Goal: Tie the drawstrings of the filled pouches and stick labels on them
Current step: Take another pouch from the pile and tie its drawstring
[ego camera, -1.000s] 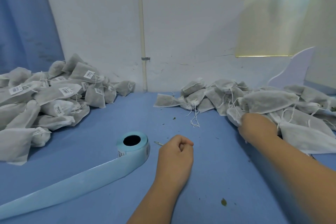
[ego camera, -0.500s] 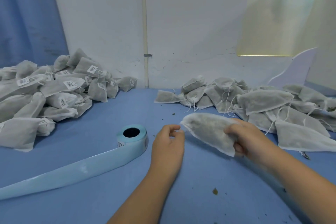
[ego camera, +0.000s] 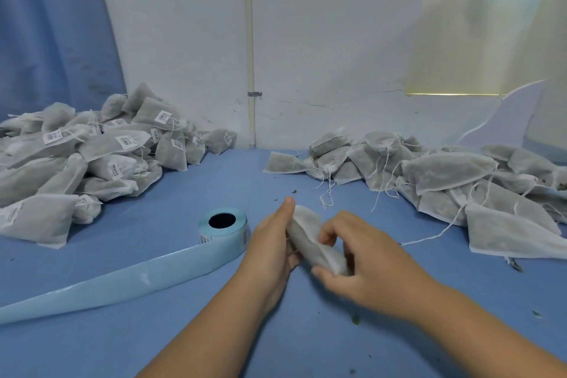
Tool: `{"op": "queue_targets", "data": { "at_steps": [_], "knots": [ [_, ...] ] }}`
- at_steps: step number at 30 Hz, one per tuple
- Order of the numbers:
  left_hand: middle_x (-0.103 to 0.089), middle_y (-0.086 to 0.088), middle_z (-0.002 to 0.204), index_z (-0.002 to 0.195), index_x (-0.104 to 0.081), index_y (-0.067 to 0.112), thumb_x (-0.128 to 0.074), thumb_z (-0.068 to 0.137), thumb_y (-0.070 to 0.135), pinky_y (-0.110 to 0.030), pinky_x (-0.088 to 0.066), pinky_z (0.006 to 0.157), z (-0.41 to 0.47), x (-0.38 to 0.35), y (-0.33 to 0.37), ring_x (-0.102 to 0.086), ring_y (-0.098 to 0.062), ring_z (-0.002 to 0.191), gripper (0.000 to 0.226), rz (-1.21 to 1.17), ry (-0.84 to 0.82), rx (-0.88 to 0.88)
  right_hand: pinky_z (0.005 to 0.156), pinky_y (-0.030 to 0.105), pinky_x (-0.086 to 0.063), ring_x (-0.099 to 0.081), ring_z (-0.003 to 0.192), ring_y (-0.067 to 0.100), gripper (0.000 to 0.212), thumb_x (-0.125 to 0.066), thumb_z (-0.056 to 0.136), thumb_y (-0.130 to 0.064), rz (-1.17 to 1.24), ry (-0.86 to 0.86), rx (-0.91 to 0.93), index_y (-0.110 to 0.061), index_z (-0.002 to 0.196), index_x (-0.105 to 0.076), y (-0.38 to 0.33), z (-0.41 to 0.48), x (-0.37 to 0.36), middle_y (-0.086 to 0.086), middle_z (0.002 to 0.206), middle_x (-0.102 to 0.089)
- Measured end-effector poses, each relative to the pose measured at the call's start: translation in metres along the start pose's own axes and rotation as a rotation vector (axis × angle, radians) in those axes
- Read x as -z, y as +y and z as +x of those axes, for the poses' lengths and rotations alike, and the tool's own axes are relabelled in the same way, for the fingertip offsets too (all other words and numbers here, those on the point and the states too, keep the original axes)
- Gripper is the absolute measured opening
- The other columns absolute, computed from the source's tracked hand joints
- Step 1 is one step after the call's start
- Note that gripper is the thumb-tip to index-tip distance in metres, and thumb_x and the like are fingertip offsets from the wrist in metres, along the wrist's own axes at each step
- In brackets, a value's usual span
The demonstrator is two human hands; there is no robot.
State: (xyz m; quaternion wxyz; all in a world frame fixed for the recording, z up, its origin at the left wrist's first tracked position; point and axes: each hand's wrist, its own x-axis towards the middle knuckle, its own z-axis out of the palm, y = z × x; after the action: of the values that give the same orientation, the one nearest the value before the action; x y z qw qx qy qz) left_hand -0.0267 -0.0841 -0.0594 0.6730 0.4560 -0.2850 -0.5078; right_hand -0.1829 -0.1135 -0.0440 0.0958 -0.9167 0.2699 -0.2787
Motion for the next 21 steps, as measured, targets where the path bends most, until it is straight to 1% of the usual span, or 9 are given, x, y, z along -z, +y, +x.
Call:
{"op": "queue_targets", "data": {
  "at_steps": [2, 4, 7, 9, 12, 14, 16, 18, 21],
  "knots": [
    [-0.067, -0.012, 0.086, 0.102, -0.064, 0.005, -0.054, 0.098, 0.022, -0.033, -0.051, 0.07, -0.001, 0.001, 0.002, -0.065, -0.022, 0.081, 0.021, 0.027, 0.016, -0.022, 0.065, 0.017, -0.037, -0.049, 0.071, -0.005, 0.035, -0.065, 0.069, -0.06, 0.057, -0.052, 0.048, -0.039, 0.092, -0.048, -0.008, 0.001, 0.001, -0.019, 0.094, -0.05],
    [-0.065, -0.007, 0.083, 0.087, -0.069, 0.011, -0.055, 0.092, 0.014, -0.032, -0.047, 0.074, 0.0, 0.003, 0.008, -0.061, -0.021, 0.079, 0.015, 0.122, 0.024, -0.059, 0.065, 0.014, -0.037, -0.051, 0.069, 0.0, 0.025, -0.065, 0.073, -0.056, 0.208, -0.006, 0.04, -0.035, 0.083, -0.057, -0.014, 0.004, 0.005, -0.016, 0.085, -0.056],
    [-0.072, -0.007, 0.1, 0.094, -0.076, 0.016, -0.057, 0.082, 0.013, -0.038, -0.047, 0.09, 0.0, 0.004, 0.025, -0.064, -0.027, 0.095, 0.022, 0.339, -0.047, -0.061, 0.065, 0.015, -0.041, -0.053, 0.068, -0.001, 0.016, -0.065, 0.087, -0.041, 0.437, 0.282, -0.132, -0.029, 0.077, -0.065, -0.007, 0.011, 0.019, -0.017, 0.075, -0.062],
    [-0.072, -0.009, 0.1, 0.097, -0.078, 0.017, -0.058, 0.069, 0.017, -0.037, -0.047, 0.089, 0.0, 0.003, 0.036, -0.064, -0.026, 0.093, 0.034, 0.432, -0.198, -0.034, 0.078, 0.02, -0.047, -0.058, 0.079, -0.005, 0.01, -0.06, 0.088, -0.042, 0.552, 0.385, -0.262, -0.034, 0.089, -0.067, 0.0, 0.014, 0.03, -0.023, 0.084, -0.065],
    [-0.073, -0.003, 0.089, 0.089, -0.079, 0.024, -0.056, 0.064, 0.024, -0.032, -0.048, 0.083, -0.006, 0.0, 0.042, -0.067, -0.016, 0.083, 0.034, 0.565, -0.426, 0.016, 0.102, 0.031, -0.044, -0.056, 0.109, -0.009, 0.062, -0.05, 0.07, -0.069, 0.639, 0.214, -0.316, -0.038, 0.124, -0.058, 0.004, 0.013, 0.039, -0.026, 0.12, -0.06],
    [-0.075, 0.0, 0.093, 0.092, -0.079, 0.027, -0.055, 0.068, 0.028, -0.033, -0.048, 0.087, -0.009, -0.003, 0.043, -0.069, -0.016, 0.088, 0.034, 0.64, -0.499, 0.002, 0.105, 0.032, -0.043, -0.055, 0.116, -0.004, 0.079, -0.047, 0.065, -0.076, 0.68, 0.024, -0.322, -0.039, 0.135, -0.05, 0.002, 0.012, 0.037, -0.026, 0.128, -0.057],
    [-0.075, -0.007, 0.104, 0.099, -0.077, 0.021, -0.055, 0.072, 0.034, -0.041, -0.049, 0.096, -0.013, -0.006, 0.044, -0.069, -0.024, 0.102, 0.037, 0.685, -0.499, -0.034, 0.089, 0.024, -0.051, -0.067, 0.094, 0.004, 0.058, -0.048, 0.076, -0.072, 0.715, -0.18, -0.345, -0.039, 0.121, -0.061, 0.001, 0.01, 0.035, -0.019, 0.108, -0.069],
    [-0.074, -0.007, 0.107, 0.1, -0.076, 0.016, -0.058, 0.079, 0.04, -0.039, -0.049, 0.1, -0.017, -0.009, 0.045, -0.068, -0.021, 0.107, 0.037, 0.747, -0.418, -0.095, 0.061, 0.019, -0.047, -0.06, 0.059, 0.014, 0.036, -0.047, 0.089, -0.063, 0.667, -0.302, -0.353, -0.036, 0.092, -0.07, 0.0, 0.009, 0.039, -0.006, 0.077, -0.071],
    [-0.076, 0.007, 0.096, 0.093, -0.076, 0.023, -0.061, 0.086, 0.057, -0.017, -0.05, 0.075, -0.023, -0.01, 0.045, -0.068, -0.001, 0.087, 0.038, 0.794, -0.335, -0.107, 0.046, 0.018, -0.033, -0.037, 0.044, 0.011, 0.032, -0.055, 0.092, -0.048, 0.571, -0.297, -0.441, -0.028, 0.075, -0.073, 0.005, 0.01, 0.051, -0.004, 0.052, -0.053]
  ]
}}
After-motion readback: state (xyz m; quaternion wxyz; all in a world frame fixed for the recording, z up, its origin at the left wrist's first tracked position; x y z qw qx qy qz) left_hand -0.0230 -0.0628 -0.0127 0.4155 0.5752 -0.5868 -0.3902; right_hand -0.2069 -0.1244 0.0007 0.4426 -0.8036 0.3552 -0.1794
